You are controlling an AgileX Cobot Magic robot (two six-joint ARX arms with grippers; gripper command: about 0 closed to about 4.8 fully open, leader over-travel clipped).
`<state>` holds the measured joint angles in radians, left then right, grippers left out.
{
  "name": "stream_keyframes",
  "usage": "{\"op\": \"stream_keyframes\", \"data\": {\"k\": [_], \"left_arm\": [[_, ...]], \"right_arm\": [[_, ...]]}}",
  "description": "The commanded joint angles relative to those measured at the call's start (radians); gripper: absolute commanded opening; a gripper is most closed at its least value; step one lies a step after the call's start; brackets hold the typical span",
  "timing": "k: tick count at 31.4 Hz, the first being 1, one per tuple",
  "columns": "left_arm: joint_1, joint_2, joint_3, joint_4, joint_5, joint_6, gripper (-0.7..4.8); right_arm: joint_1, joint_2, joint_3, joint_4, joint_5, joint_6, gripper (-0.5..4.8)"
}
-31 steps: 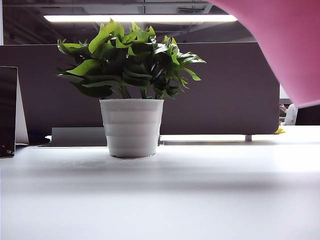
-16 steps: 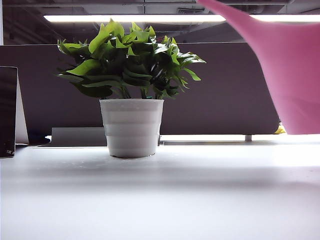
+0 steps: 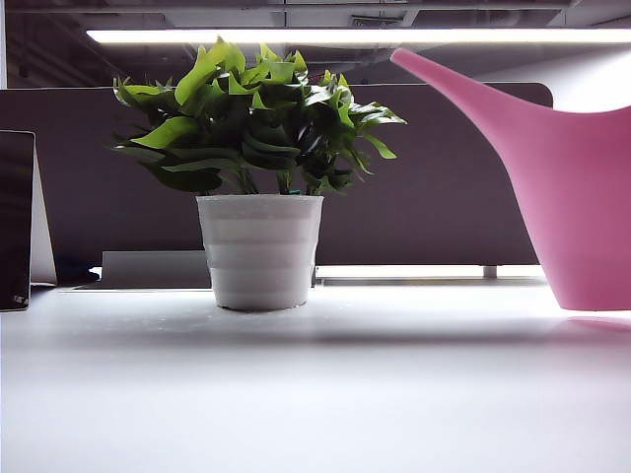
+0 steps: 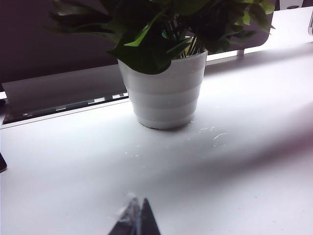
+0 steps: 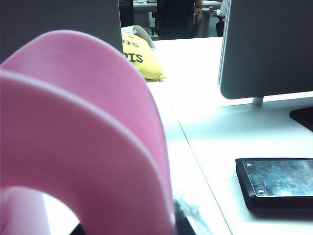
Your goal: Pick up the watering can from the table, water the potted plant, and put the can back.
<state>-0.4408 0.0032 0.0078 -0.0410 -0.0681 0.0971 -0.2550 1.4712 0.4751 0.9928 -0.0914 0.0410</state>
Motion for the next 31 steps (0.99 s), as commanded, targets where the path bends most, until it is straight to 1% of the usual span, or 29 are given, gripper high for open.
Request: {"op": "stream_keyframes", "data": {"k": [1,10,13,17,23,31], "left_arm": [[0.000,0.001,0.001,0.013,0.001,0.000,-0.05],[0.000,0.001,0.001,0.013,0.001,0.000,-0.05],[0.000,0.001,0.001,0.013,0.001,0.000,-0.05],[0.000,0.001,0.001,0.013,0.001,0.000,-0.05],[0.000,0.001,0.001,0.013,0.001,0.000,-0.05],[0.000,0.001,0.001,0.013,0.001,0.000,-0.05]], "right_arm": [[0.000,0.011,0.010,0.165,-0.001,0.038,-0.05],[0.000,0.065,0.010,0.196,0.002,0.037,-0.05],[0.000,0.087,0.010,0.222,-0.023,0.037,-0.05],[0.000,0.097,0.010,0.246,-0.024,0.038,-0.05],[0.000,0.097,0.007,0.233,-0.023,0.038,-0.05],[0.000,0.097,0.006,0.175,-0.024,0.037,0.01]]}}
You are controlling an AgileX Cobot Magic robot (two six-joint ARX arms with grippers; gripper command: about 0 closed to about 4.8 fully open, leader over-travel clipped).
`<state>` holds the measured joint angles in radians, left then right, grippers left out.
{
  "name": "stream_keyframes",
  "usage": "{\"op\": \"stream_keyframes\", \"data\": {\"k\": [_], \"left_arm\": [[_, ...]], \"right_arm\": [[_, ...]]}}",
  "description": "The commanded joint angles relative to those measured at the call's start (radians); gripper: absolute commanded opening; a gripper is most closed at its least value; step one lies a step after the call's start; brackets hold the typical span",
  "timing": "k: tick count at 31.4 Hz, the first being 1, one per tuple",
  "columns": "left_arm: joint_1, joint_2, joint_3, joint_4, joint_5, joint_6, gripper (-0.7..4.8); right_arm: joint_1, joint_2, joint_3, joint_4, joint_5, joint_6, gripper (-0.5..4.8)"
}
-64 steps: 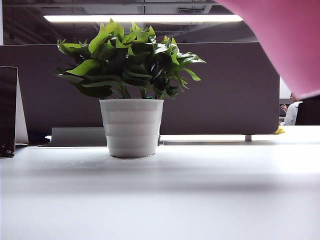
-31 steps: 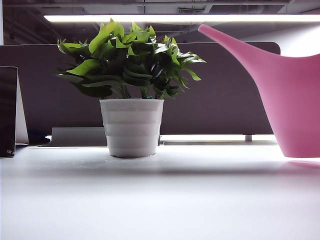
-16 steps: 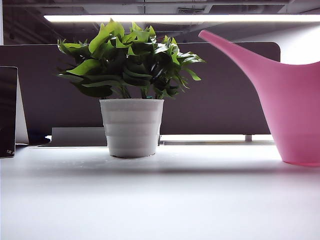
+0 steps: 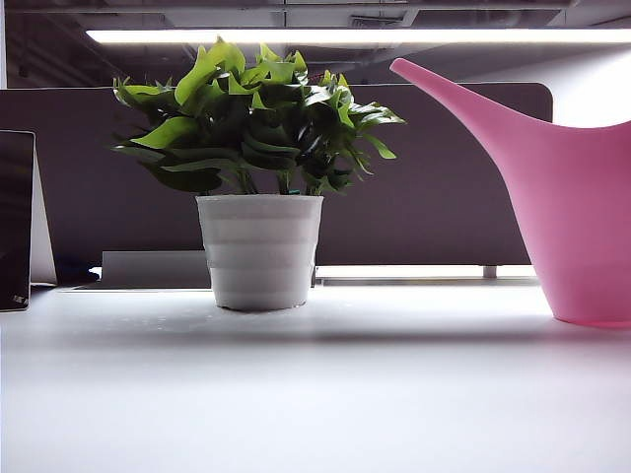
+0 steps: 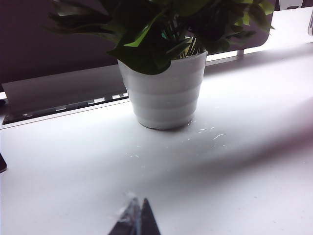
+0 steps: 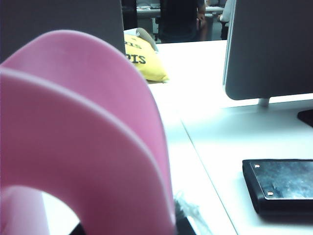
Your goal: Pick up the watering can from the table, water the potted plant, and put the can back.
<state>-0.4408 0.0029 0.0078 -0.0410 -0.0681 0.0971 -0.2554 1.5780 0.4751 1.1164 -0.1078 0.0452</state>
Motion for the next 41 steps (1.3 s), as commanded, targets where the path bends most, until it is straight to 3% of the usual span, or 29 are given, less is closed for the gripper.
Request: {"op": "stream_keyframes", "data": {"k": [1,3,7,10,14,16,29,38,41], "left_arm": [[0.000,0.001,0.001,0.013,0.001,0.000,-0.05],[0.000,0.001,0.001,0.013,0.001,0.000,-0.05],[0.000,0.001,0.001,0.013,0.001,0.000,-0.05],[0.000,0.001,0.001,0.013,0.001,0.000,-0.05],[0.000,0.001,0.001,0.013,0.001,0.000,-0.05],[0.000,0.001,0.001,0.013,0.001,0.000,-0.05],[0.000,0.001,0.001,0.013,0.001,0.000,-0.05],[0.002,0.001,0.001,0.013,0.001,0.000,-0.05],[0.026,0.001,0.001,0.013,0.009,0.000,-0.05]], "right_arm": [[0.001,-0.010,0.002,0.055,-0.007,0.033,0.01],[0.001,-0.010,-0.002,0.056,-0.007,0.033,0.05],[0.001,-0.010,-0.005,0.040,-0.007,0.033,0.87],[0.001,-0.010,-0.006,0.024,-0.007,0.033,0.97],[0.002,-0.010,-0.006,-0.022,-0.007,0.033,1.92],[0.002,-0.010,-0.007,-0.042,-0.007,0.033,2.11],[0.002,-0.040,-0.080,-0.050,-0.007,0.045,2.14],[0.002,-0.208,-0.190,-0.051,-0.006,0.068,2.08],[0.002,-0.268,-0.227,-0.052,-0.007,0.118,1.12]]}}
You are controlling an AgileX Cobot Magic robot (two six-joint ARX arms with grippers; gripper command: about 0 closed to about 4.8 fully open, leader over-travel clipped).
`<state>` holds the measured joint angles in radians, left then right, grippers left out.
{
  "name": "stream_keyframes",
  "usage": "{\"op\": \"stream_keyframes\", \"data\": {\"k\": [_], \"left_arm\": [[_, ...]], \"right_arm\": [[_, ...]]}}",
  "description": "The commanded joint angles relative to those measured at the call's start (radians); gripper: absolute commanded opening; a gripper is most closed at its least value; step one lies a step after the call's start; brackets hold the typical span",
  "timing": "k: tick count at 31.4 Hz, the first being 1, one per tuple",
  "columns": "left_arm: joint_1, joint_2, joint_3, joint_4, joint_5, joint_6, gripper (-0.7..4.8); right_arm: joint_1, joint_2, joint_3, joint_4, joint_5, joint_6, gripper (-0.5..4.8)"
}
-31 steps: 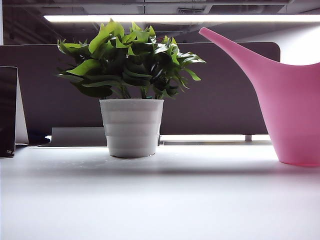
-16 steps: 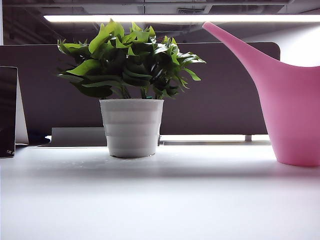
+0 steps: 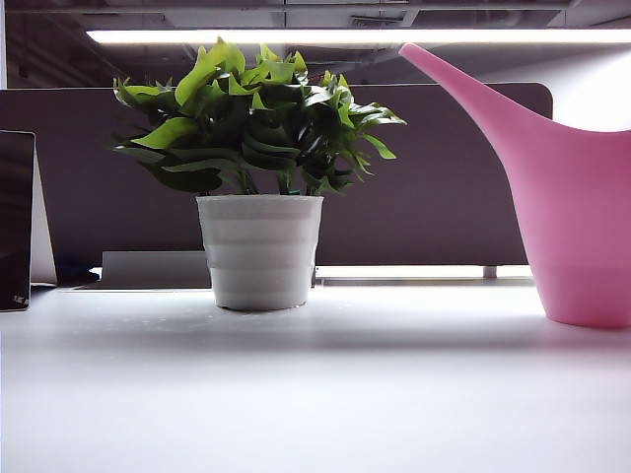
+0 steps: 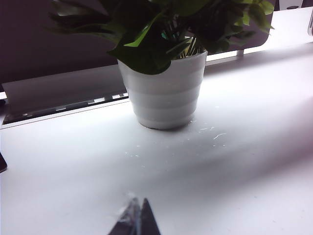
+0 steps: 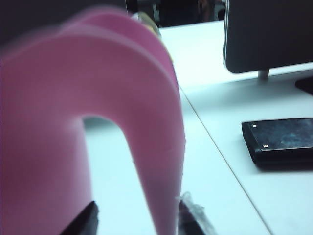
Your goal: Pick up the watering can from the table, water the potted plant, and put the can back.
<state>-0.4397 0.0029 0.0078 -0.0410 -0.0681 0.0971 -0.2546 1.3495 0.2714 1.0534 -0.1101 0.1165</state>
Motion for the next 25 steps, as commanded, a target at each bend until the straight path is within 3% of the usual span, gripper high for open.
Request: {"op": "stream_keyframes", "data": {"k": [1,6,15,19,25], "left_arm": [[0.042,0.001,0.001,0.013,0.014,0.000,-0.05],[0.173,0.001,0.001,0.013,0.020,0.000,-0.05],[0.374,0.001,0.001,0.013,0.020,0.000,-0.05],[0.419,0.001,0.001,0.013,0.019,0.000,-0.05],[0.429,0.001,0.001,0.013,0.021,0.000,-0.05]], "right_arm": [[0.002,-0.056,-0.035,0.011,-0.009,0.053,0.83],[0.002,-0.180,-0.095,-0.008,-0.100,0.112,-0.08],[0.035,-0.467,-0.132,-0.234,-0.275,0.206,-0.09],[0.106,-0.616,-0.132,-0.331,-0.276,0.206,-0.09],[0.229,-0.846,-0.130,-0.504,-0.149,0.204,-0.09]]}}
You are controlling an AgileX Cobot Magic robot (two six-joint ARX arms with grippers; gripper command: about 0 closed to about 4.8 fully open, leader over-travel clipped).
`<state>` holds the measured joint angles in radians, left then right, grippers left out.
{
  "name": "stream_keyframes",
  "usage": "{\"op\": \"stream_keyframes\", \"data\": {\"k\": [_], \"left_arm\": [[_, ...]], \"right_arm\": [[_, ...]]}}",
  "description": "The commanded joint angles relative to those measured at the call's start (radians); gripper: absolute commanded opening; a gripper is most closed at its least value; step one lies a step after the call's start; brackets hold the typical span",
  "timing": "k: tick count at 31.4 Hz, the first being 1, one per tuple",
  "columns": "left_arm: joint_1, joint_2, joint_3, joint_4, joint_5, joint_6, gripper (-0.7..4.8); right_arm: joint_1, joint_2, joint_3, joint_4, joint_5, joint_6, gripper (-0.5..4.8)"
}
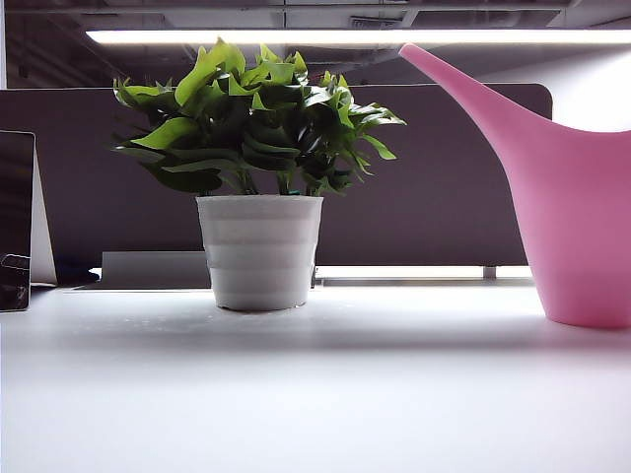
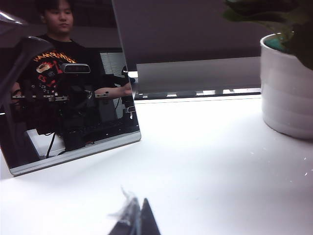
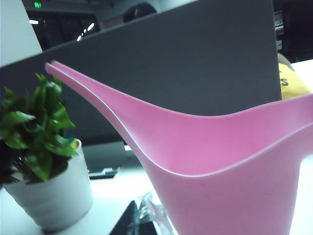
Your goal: Pick up the watering can from the table, water the potted plant, and put the can back.
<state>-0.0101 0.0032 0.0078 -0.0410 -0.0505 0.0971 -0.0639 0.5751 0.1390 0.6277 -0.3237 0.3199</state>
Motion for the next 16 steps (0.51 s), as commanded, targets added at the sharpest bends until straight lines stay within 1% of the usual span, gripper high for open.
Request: {"op": "stream_keyframes", "data": {"k": [1,4,7,16], "left_arm": [[0.000,0.001,0.001,0.013,0.003,0.000,-0.05],[0.000,0.001,0.001,0.013,0.003,0.000,-0.05],[0.000,0.001,0.001,0.013,0.003,0.000,-0.05],[0.000,0.001,0.001,0.013,0.003,0.000,-0.05]], "right_arm": [[0.054,-0.101,0.003,-0.108,0.083,-0.002,-0.09],[0.089,-0.193,0.003,-0.200,0.125,-0.039,-0.09],[0.093,-0.253,0.003,-0.253,0.124,-0.063,-0.09],[0.093,-0.317,0.002,-0.267,0.119,-0.062,-0.08]]}}
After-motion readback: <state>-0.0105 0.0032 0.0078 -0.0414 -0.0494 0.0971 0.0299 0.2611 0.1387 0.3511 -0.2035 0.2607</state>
